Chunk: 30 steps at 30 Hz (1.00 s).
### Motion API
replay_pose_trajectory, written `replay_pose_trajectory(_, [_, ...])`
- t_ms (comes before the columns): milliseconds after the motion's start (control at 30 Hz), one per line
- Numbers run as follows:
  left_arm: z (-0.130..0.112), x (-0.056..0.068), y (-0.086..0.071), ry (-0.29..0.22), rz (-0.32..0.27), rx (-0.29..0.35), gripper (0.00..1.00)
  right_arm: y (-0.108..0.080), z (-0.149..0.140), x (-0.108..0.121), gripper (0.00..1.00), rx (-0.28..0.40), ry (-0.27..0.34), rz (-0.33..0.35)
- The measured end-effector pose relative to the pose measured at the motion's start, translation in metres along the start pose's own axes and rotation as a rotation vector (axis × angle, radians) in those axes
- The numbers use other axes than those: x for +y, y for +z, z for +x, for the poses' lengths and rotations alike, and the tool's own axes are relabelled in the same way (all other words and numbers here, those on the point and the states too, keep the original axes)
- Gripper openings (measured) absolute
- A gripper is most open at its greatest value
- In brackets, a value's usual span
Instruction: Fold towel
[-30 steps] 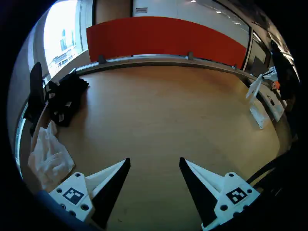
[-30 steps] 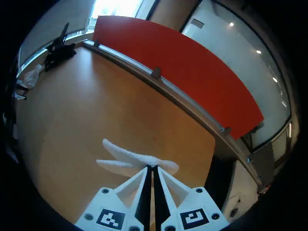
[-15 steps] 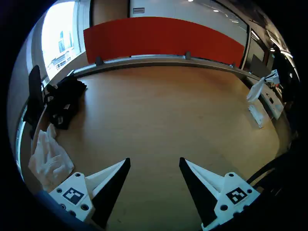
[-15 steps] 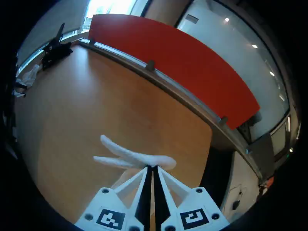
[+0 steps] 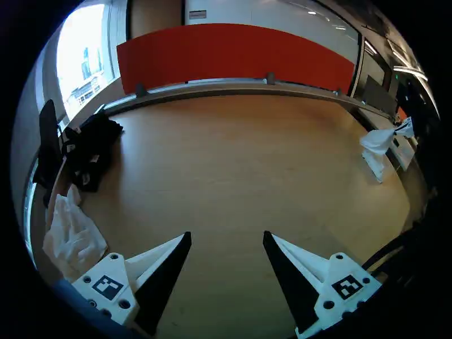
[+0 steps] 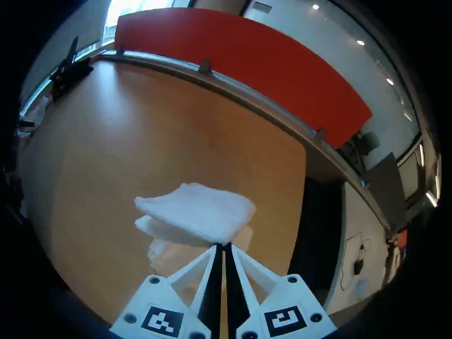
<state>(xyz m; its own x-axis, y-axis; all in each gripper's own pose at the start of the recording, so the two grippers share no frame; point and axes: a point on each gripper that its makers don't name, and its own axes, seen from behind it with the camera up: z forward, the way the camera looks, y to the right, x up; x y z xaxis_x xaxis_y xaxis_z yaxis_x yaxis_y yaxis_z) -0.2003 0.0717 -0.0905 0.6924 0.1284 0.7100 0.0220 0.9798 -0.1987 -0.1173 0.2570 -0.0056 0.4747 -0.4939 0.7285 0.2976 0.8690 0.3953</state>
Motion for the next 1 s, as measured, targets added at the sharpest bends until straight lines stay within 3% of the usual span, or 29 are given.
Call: replay_pose_trajectory(1000, [-0.010,-0.007,-0.013,0.002,0.026,-0.003,0.94,0.023,-0.097,-0.009,0.08,-0.150,0.120,0.004])
